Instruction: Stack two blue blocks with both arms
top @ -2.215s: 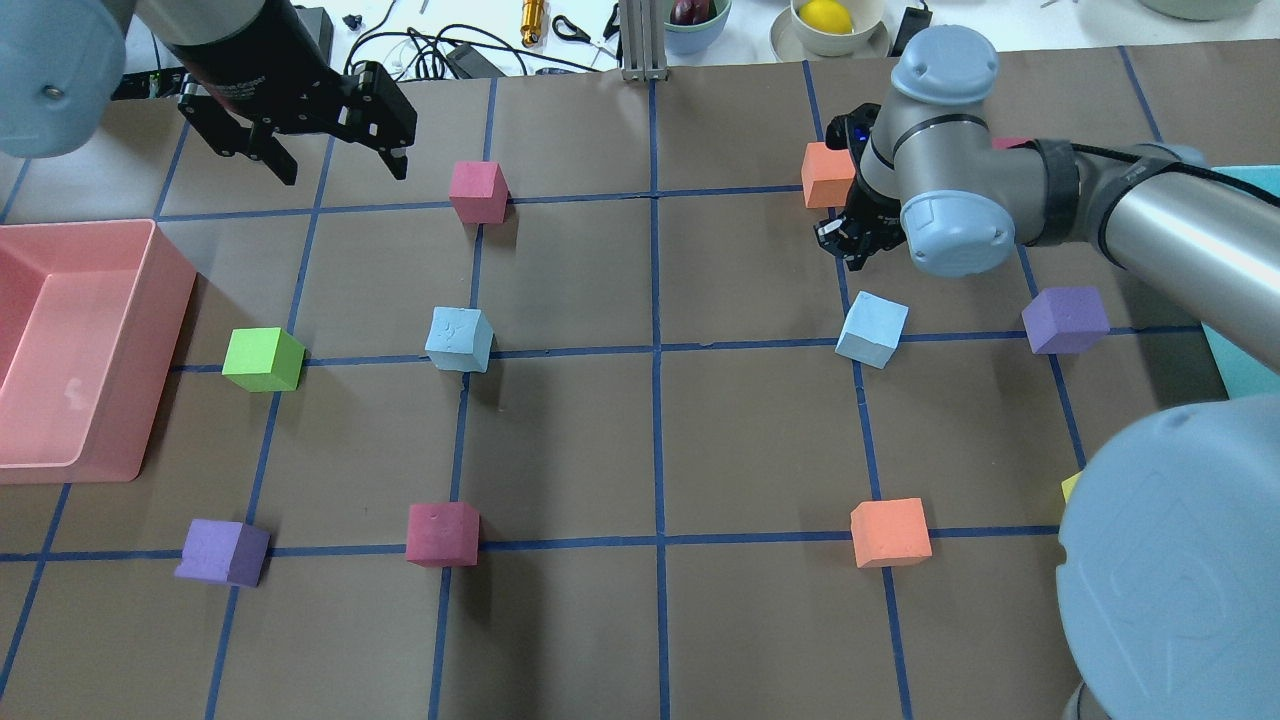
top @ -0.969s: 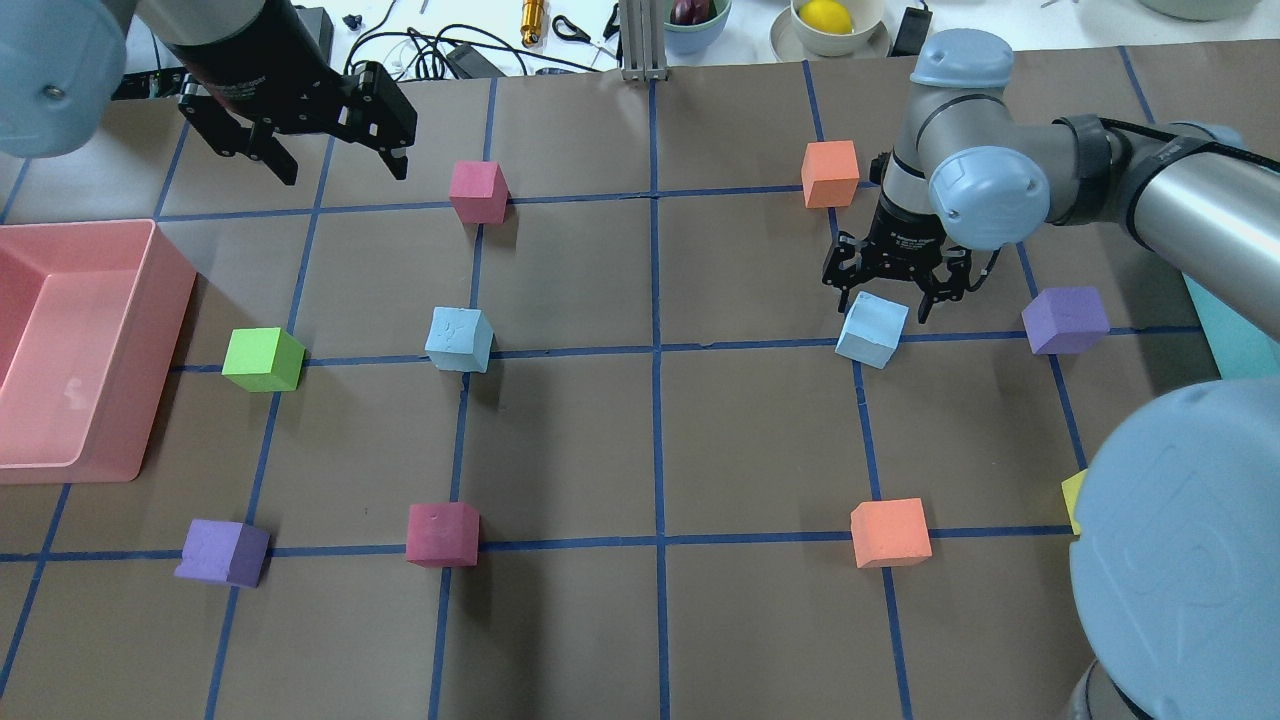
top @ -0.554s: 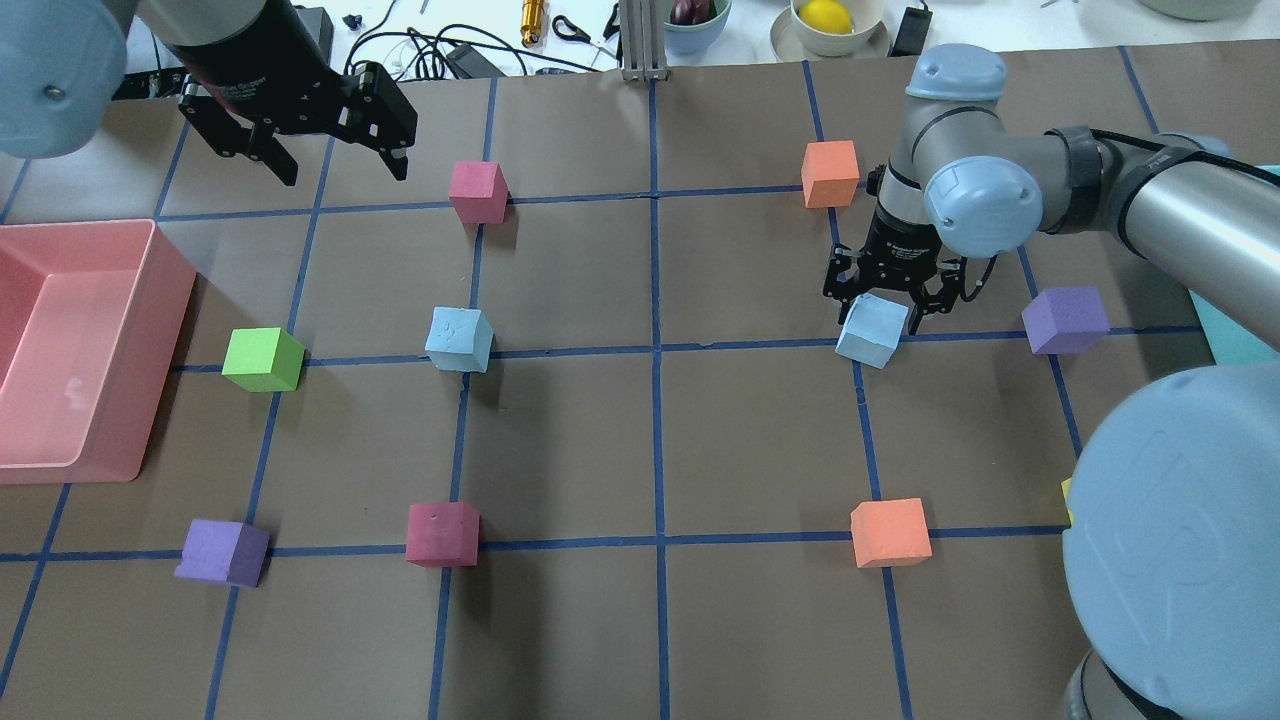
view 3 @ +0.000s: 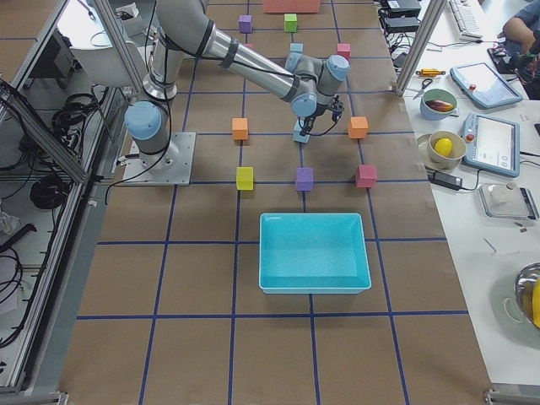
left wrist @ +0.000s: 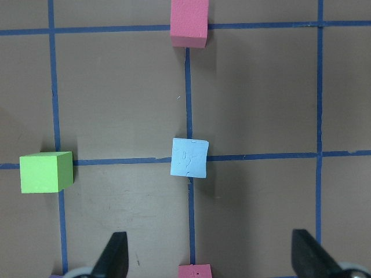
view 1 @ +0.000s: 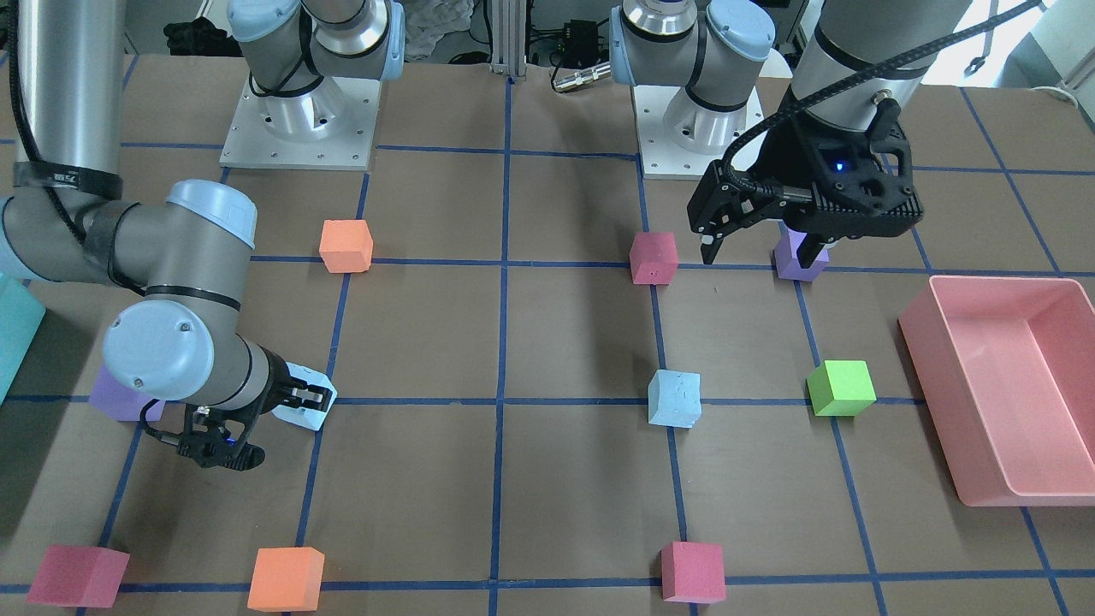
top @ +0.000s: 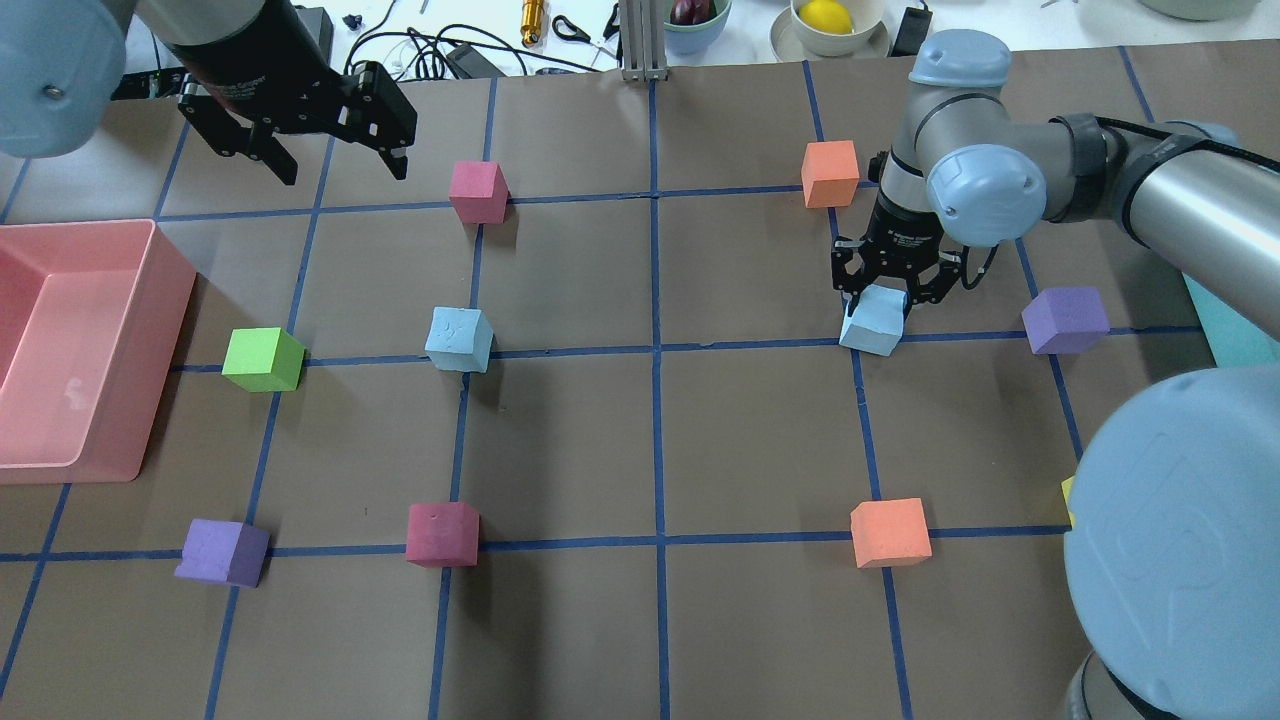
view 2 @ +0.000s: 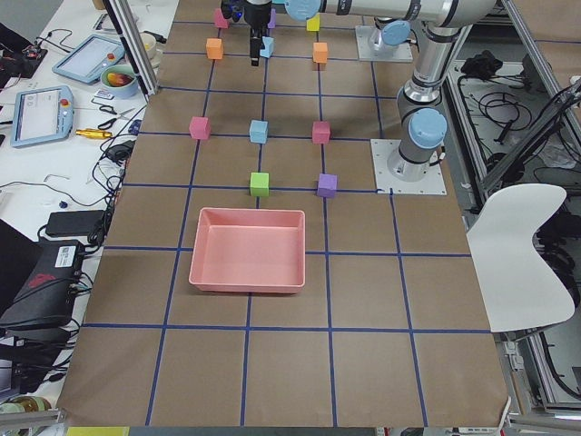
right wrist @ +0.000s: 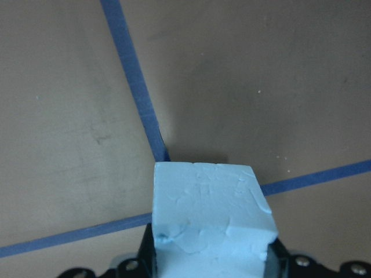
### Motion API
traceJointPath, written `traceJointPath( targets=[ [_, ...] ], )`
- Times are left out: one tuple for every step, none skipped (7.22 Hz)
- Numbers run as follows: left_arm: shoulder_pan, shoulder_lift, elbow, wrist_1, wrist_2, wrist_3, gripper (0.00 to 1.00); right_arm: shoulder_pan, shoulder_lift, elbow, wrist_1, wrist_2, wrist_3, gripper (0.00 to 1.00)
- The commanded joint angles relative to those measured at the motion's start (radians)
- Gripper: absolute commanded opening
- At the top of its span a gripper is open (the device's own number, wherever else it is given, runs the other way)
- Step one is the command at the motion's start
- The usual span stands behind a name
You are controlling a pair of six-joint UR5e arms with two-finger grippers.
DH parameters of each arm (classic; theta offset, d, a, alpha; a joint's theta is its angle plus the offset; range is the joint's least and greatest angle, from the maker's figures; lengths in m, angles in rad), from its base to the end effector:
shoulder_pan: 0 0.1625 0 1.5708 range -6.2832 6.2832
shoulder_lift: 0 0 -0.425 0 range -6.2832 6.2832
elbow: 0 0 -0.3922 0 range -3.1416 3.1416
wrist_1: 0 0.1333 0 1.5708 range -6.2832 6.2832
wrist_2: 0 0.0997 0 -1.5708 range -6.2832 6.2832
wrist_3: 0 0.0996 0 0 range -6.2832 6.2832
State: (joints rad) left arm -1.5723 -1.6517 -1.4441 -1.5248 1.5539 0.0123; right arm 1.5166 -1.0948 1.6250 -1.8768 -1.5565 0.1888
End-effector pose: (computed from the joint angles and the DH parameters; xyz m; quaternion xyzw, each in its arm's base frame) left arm -0.1358 -0.5343 0.5140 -0.0073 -0.9989 0.0459 0.0082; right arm 0.1016 -0.6146 0.2227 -0.1212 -0.9863 -0.1121 0.0004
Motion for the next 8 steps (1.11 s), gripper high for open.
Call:
traceJointPath(
  targets=[
    [0.0,0.003,-0.005,-0.002,0.0,0.006,1.0,0.025,0.003,-0.101,0.011,0.0,-0.021,0.0],
    [0.0,0.003,-0.002,0.0,0.002,0.009,1.0,0.057,0.021,-0.138,0.004,0.001,-0.066,0.0],
    [0.002,0.004,-0.004,-0.002,0.0,0.006,1.0,0.106,0.045,-0.18,-0.007,0.0,-0.071,0.0],
    [0.008,0.004,-0.002,-0.002,-0.002,0.009,1.0,0.164,0.096,-0.247,-0.033,0.001,-0.065,0.0],
    [0.003,0.004,-0.004,-0.003,0.008,0.009,1.0,0.213,0.158,-0.333,-0.036,0.001,-0.065,0.0],
    [0.003,0.003,-0.005,-0.005,0.009,0.009,1.0,0.249,0.223,-0.425,-0.036,0.013,-0.054,0.0],
    [0.009,0.004,-0.005,-0.014,0.011,0.003,1.0,0.279,0.283,-0.495,-0.038,0.036,-0.036,0.0],
    [0.017,0.006,-0.004,-0.017,0.009,0.005,1.0,0.299,0.326,-0.543,-0.038,0.038,0.015,0.0]
  ],
)
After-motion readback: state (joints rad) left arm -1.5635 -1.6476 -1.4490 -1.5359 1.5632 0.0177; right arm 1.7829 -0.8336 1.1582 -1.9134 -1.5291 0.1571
